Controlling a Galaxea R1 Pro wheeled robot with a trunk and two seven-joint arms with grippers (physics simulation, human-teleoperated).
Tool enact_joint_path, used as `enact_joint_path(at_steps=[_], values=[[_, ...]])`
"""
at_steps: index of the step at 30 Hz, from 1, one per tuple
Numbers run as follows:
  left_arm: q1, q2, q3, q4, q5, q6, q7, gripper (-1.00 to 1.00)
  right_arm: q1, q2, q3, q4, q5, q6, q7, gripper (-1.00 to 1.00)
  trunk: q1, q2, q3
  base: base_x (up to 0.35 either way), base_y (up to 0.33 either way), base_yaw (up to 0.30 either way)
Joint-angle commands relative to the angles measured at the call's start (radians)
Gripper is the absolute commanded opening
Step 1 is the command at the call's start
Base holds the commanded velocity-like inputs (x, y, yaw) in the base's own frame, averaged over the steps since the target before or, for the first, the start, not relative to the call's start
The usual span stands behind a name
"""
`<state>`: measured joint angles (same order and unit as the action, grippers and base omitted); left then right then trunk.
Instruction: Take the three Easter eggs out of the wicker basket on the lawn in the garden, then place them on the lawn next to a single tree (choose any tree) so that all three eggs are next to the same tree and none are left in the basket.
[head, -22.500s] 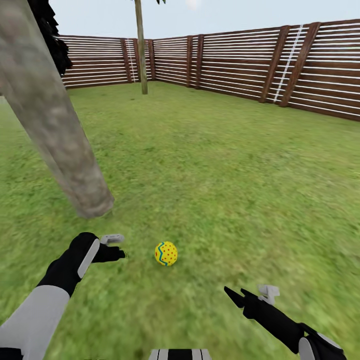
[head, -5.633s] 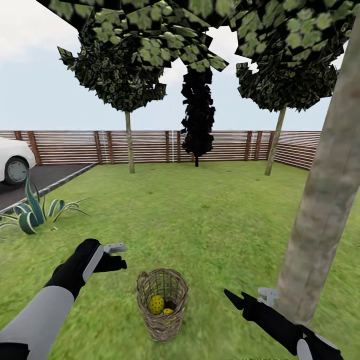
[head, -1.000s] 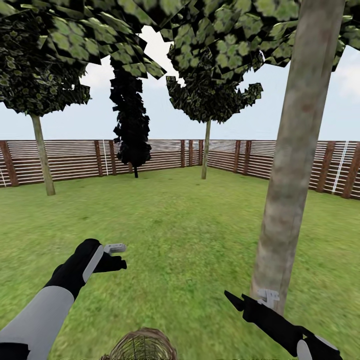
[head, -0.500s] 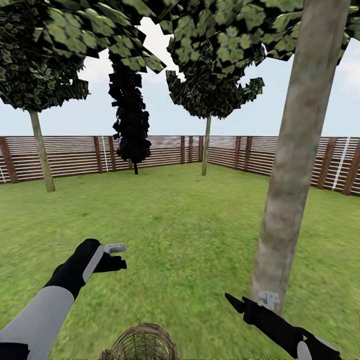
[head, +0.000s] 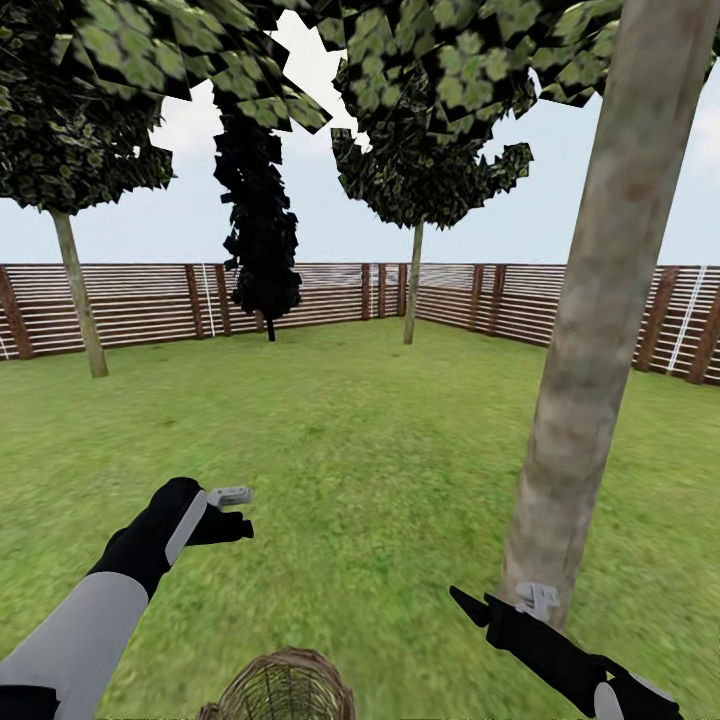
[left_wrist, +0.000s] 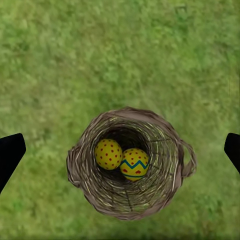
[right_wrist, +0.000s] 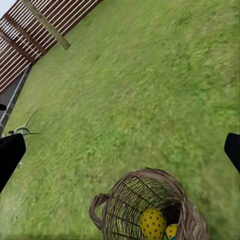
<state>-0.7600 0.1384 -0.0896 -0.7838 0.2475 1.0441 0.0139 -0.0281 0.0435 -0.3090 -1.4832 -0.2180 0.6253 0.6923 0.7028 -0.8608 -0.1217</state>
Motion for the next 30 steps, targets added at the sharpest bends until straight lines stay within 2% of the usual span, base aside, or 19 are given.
enact_joint_path(at_steps=[1, 17, 30], values=[[-0.001, 0.001, -0.004, -0.001, 0.003, 0.003, 0.001, 1.00, -0.001, 0.001, -0.002, 0.000, -0.004, 0.007, 0.003, 1.00, 0.000, -0.001, -0.003, 0.030, 0.000, 0.000], [-0.001, 0.001, -0.004, -0.001, 0.002, 0.003, 0.001, 1.00, 0.000, 0.001, -0.002, -0.001, -0.006, 0.006, 0.005, 1.00, 0.000, -0.001, -0.029, 0.078, 0.000, 0.000], [-0.001, 0.000, -0.004, -0.001, 0.003, 0.003, 0.001, 1.00, 0.000, 0.001, -0.004, -0.001, -0.006, 0.005, 0.006, 1.00, 0.000, -0.001, -0.032, 0.078, -0.037, 0.000]])
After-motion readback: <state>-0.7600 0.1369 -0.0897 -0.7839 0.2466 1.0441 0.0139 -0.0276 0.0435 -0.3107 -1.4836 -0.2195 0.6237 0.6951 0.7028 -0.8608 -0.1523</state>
